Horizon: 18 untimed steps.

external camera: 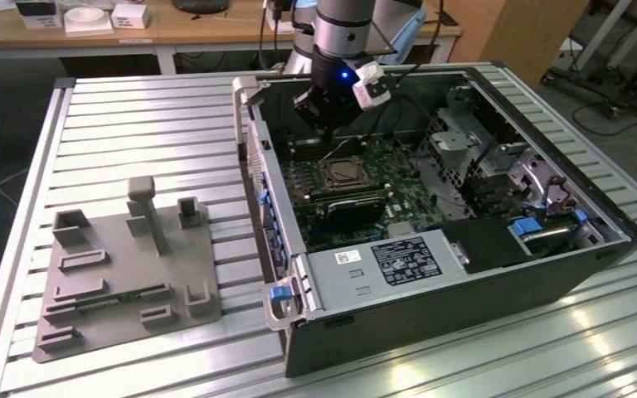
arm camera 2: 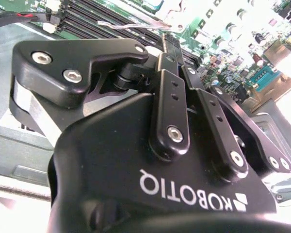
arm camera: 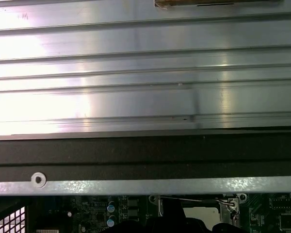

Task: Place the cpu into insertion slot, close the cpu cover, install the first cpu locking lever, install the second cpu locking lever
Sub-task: 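Install the first cpu locking lever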

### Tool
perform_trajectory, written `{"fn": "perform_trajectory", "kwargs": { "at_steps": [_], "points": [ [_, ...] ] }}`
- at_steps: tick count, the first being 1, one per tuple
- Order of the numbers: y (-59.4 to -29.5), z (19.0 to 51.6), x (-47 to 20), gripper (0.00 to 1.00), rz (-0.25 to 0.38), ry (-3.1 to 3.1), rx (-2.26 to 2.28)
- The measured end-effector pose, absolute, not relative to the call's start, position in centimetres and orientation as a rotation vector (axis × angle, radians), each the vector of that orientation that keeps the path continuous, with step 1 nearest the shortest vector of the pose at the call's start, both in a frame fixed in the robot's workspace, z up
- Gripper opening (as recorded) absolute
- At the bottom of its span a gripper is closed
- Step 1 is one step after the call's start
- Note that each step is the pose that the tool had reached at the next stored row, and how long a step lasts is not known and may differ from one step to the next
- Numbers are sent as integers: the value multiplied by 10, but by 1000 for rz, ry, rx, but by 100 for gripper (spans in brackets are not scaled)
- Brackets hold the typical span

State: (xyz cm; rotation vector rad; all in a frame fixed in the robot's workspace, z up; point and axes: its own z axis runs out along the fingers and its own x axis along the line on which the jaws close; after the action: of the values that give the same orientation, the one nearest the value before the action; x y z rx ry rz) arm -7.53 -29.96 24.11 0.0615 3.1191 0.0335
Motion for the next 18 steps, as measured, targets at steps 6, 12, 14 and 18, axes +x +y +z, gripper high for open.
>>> {"fn": "perform_trajectory", "kwargs": {
  "at_steps": [6, 12, 14, 18],
  "points": [
    [-300, 241, -74, 10, 34, 3119, 61],
    [-300, 241, -67, 10, 33, 3119, 61],
    [-300, 241, -65, 10, 33, 3119, 61],
    [-300, 240, -62, 10, 34, 3119, 61]
  ]
}}
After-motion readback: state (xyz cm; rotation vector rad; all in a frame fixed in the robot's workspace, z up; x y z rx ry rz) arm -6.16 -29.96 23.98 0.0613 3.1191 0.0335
